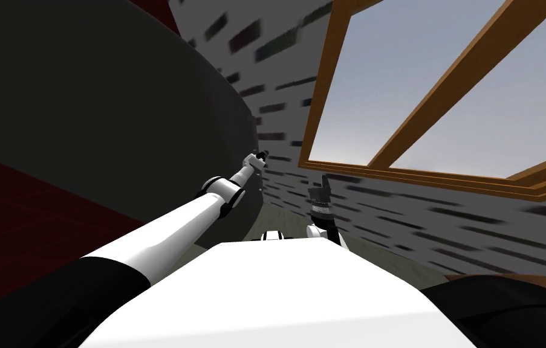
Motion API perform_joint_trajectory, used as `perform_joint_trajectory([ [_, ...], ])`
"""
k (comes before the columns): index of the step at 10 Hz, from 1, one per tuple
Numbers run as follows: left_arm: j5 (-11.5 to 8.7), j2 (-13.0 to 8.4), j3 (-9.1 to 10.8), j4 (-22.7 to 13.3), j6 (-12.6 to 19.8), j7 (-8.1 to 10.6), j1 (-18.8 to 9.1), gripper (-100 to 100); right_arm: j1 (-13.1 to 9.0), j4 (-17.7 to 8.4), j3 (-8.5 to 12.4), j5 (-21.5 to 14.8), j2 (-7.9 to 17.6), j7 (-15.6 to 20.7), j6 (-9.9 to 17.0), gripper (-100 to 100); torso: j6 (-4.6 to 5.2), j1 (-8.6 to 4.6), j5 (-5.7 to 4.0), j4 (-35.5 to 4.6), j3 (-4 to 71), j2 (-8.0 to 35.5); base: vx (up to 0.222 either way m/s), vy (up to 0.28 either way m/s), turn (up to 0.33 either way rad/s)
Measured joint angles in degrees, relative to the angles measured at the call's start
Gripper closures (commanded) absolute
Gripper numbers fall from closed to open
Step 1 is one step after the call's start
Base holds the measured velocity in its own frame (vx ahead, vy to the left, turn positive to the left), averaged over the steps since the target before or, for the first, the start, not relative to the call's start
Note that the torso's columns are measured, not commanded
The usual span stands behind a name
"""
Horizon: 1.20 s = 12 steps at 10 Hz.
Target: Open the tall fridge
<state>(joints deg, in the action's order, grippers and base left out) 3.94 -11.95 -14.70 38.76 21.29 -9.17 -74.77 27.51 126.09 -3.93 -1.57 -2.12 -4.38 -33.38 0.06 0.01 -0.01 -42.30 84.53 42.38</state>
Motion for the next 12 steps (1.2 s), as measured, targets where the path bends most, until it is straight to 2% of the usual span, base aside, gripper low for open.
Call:
perform_joint_trajectory([
  [2,0.57,2.17,-0.30,-2.62,-1.18,0.40,-1.87,100,0.01,0.00,0.00,0.00,0.00,0.00,0.00,0,-0.08,-0.01,0.01,0.01,0.03,-0.08,-0.155,0.083,-0.122],
  [3,0.17,3.18,-0.76,-3.03,-1.36,0.39,-2.71,100,0.00,0.00,0.00,0.00,0.00,0.00,0.00,0,-0.06,0.14,0.05,-0.01,-0.01,0.00,-0.191,0.112,-0.149],
  [4,-1.82,3.18,-1.95,0.36,-0.06,-0.57,-1.60,100,0.00,0.00,0.01,0.00,0.00,0.00,0.00,0,-0.09,0.13,0.06,-0.02,-0.03,0.01,-0.145,0.056,-0.045],
  [5,-1.64,3.90,-2.02,-0.57,-0.15,-0.67,-2.24,100,0.01,0.00,0.00,0.00,0.00,0.00,0.00,0,-0.09,-0.08,-0.01,0.02,0.08,-0.17,-0.058,0.018,-0.004],
  [6,-1.54,3.99,-1.99,-0.84,-0.36,-0.58,-2.35,-100,0.02,0.00,0.00,0.00,0.00,0.00,0.00,0,-0.08,-0.19,-0.04,0.11,0.25,-0.43,0.061,0.015,0.096],
  [9,-0.99,2.23,-2.00,-2.19,0.95,-1.10,-3.06,-100,0.06,0.01,0.01,0.00,0.00,0.00,-0.01,0,-0.06,-0.05,0.00,0.17,0.34,-0.55,0.170,-0.005,0.063],
  [10,-0.48,1.61,-2.01,-1.12,1.98,-1.17,-2.49,-100,0.06,0.01,0.00,0.00,0.00,0.00,-0.01,0,-0.06,-0.08,-0.01,0.07,0.13,-0.22,0.197,-0.023,0.088],
  [12,-0.67,-0.16,-2.14,-2.18,3.01,-1.95,-2.90,-100,0.06,0.01,0.01,0.00,0.00,0.00,-0.01,0,-0.07,0.09,0.04,-0.02,-0.02,0.01,0.192,0.000,0.095],
])
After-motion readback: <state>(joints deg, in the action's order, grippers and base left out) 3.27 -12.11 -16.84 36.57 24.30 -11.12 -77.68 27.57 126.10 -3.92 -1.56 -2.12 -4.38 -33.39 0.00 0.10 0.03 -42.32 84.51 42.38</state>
